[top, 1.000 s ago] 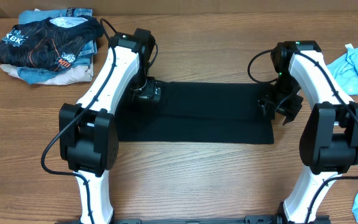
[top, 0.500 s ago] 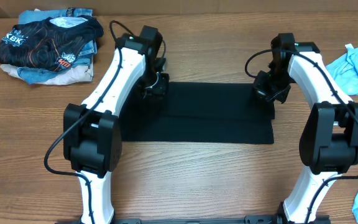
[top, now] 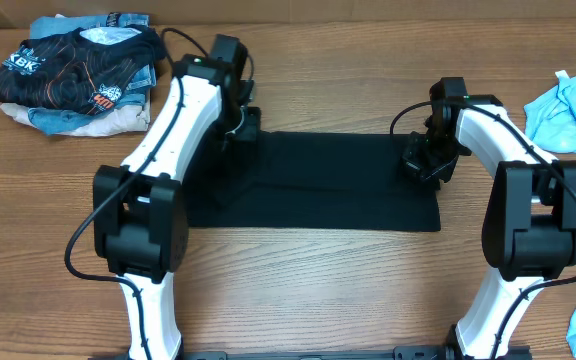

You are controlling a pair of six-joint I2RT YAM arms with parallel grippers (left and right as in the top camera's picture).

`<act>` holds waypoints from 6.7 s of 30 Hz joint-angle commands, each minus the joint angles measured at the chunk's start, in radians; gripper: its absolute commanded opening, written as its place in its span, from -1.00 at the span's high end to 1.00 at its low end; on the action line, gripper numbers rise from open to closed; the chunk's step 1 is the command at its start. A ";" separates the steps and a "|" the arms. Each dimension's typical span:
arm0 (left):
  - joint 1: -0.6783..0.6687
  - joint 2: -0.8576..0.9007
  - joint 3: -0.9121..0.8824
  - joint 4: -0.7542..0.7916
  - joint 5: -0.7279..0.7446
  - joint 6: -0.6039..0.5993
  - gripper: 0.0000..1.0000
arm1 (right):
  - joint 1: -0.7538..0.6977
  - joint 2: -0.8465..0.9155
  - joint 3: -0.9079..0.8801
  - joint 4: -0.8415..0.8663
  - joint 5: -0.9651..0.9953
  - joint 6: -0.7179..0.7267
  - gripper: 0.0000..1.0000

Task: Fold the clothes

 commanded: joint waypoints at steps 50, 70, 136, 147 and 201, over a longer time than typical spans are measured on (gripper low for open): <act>0.296 0.130 0.461 -0.253 -0.059 0.077 0.53 | -0.004 -0.023 -0.056 0.021 0.200 0.116 0.92; 0.040 0.130 0.442 -0.374 0.097 0.127 -0.07 | -0.111 -0.028 0.244 -0.266 0.189 0.108 0.87; 0.120 0.143 0.301 -0.557 -0.341 -0.276 0.75 | -0.219 -0.023 0.306 -0.296 0.127 0.127 0.91; 0.121 0.116 0.311 -0.530 -0.298 -0.209 -1.00 | -0.255 -0.023 0.317 -0.393 0.124 -0.081 -0.95; 0.121 0.116 0.311 -0.486 -0.298 -0.209 -1.00 | -0.246 -0.022 -0.234 -0.001 -0.309 -0.391 0.51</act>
